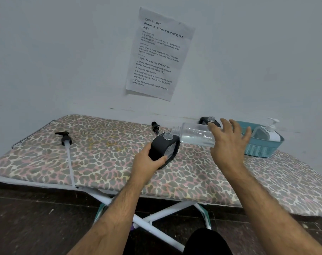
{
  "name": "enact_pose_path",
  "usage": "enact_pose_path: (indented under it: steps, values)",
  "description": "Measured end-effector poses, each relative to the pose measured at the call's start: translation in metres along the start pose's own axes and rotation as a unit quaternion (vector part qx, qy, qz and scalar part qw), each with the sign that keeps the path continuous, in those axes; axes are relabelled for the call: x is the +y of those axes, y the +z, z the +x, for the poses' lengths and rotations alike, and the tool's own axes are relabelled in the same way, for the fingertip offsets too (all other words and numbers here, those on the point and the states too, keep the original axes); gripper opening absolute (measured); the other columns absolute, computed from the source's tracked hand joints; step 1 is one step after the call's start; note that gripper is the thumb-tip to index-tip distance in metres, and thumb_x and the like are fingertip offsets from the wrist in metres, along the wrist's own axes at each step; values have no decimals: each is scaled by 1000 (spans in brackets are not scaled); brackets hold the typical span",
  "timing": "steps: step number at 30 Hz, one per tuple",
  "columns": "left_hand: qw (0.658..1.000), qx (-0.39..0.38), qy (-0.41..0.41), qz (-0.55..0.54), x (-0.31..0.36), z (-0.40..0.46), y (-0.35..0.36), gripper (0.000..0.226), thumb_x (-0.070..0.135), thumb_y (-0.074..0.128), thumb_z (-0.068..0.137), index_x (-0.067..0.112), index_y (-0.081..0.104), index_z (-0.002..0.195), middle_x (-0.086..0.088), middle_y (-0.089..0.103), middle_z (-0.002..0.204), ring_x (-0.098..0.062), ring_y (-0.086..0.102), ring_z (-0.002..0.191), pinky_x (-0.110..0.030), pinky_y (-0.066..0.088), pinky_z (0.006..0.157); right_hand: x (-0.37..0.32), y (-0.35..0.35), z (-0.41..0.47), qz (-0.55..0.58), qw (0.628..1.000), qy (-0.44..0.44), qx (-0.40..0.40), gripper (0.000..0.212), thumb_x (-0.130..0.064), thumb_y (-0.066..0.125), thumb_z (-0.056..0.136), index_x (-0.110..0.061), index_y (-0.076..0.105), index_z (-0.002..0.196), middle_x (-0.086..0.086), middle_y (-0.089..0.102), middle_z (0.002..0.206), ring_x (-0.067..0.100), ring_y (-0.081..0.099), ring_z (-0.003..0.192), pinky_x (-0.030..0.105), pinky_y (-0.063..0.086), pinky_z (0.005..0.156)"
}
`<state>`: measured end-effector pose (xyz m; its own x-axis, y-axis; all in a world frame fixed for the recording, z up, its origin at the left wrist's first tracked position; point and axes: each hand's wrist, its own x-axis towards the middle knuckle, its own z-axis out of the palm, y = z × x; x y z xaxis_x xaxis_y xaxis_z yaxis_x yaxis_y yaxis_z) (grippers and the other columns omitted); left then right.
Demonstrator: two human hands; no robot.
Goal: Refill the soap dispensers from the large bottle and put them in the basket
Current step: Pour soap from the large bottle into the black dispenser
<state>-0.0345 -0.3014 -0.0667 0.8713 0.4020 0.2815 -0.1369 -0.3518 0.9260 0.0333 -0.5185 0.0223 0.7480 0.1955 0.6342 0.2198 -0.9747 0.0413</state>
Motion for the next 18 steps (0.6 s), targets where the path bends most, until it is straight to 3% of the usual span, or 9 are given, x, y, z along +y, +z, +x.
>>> enact_pose_path:
  steps: [18]
  values:
    - [1000,-3,1,1,-1,0,0,48,25,79,81,25,60,125,23,65,101,13,61,89,-3,47,69,0,1,1,-4,1000,-4,4,73,11,67,68,-28,60,129,12,49,143,36,35,139,68,15,111]
